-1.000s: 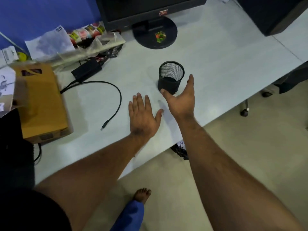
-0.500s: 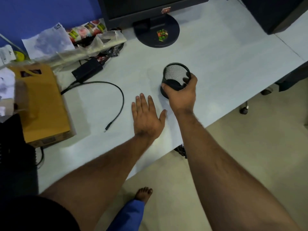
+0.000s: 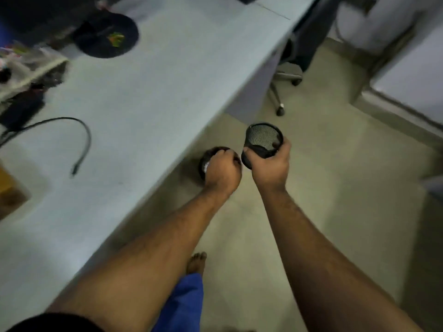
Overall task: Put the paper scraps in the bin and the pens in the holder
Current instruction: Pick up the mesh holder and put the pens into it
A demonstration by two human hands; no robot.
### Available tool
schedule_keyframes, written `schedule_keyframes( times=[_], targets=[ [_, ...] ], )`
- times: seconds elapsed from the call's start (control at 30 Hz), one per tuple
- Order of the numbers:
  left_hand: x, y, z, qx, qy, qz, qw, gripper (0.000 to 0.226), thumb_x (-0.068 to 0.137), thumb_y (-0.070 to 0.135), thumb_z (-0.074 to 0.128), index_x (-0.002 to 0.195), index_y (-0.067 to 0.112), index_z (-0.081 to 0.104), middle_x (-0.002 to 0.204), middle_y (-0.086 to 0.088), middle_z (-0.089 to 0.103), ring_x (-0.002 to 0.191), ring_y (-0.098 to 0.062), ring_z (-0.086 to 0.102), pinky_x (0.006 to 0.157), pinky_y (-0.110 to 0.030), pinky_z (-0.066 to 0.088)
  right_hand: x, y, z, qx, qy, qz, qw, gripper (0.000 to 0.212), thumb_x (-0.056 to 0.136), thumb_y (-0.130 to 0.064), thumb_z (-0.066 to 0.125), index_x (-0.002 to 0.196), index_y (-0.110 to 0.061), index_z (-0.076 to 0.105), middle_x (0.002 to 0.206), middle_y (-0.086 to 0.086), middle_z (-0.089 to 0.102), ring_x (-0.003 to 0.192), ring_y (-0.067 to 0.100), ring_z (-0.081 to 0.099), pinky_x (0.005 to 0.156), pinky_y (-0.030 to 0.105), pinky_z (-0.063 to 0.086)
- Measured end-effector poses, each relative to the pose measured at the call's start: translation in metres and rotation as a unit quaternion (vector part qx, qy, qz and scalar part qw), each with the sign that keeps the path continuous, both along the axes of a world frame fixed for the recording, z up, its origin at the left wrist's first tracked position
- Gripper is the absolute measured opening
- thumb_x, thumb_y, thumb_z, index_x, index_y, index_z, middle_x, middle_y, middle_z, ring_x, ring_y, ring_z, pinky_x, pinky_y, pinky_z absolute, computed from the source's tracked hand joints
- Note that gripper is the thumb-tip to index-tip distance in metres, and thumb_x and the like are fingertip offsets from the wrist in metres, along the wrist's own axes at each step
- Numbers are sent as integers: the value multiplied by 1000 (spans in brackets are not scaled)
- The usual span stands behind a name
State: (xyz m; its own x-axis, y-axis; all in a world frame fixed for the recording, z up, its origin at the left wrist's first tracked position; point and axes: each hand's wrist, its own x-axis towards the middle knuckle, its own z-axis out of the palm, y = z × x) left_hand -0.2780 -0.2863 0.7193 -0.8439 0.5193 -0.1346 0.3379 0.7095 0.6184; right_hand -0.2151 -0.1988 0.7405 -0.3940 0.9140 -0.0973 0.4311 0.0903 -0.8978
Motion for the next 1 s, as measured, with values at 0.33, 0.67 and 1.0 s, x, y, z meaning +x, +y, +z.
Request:
schedule_keyframes(
  times=[0.33,0.67,1.0],
  targets=[
    [256,139,-118,-1,-193,-95,977,30,87,19,57,114,13,68,115,-9,70,107,-27,64,89,-30,51,296,95,-128,-56,-36,-187,980,90,58,-43,83,135,-20,43,126,-4,57,114,16,59,100,39,50],
    [407,215,-394,-121,-250,-262,924,22,84,21,58,101,14,72,103,-6,72,97,-26,65,81,-27,52,470,118,-383,-132,-78,-382,912,87,54,-54,76,131,-26,46,120,-6,62,110,15,62,96,40,54],
    [512,270,-638,-164,-164,-414,880,18,84,26,64,95,14,71,98,-8,72,90,-28,67,72,-27,50,573,119,-617,-89,-161,-467,865,92,60,-49,85,137,-21,45,125,6,54,116,24,55,97,31,46]
  ],
)
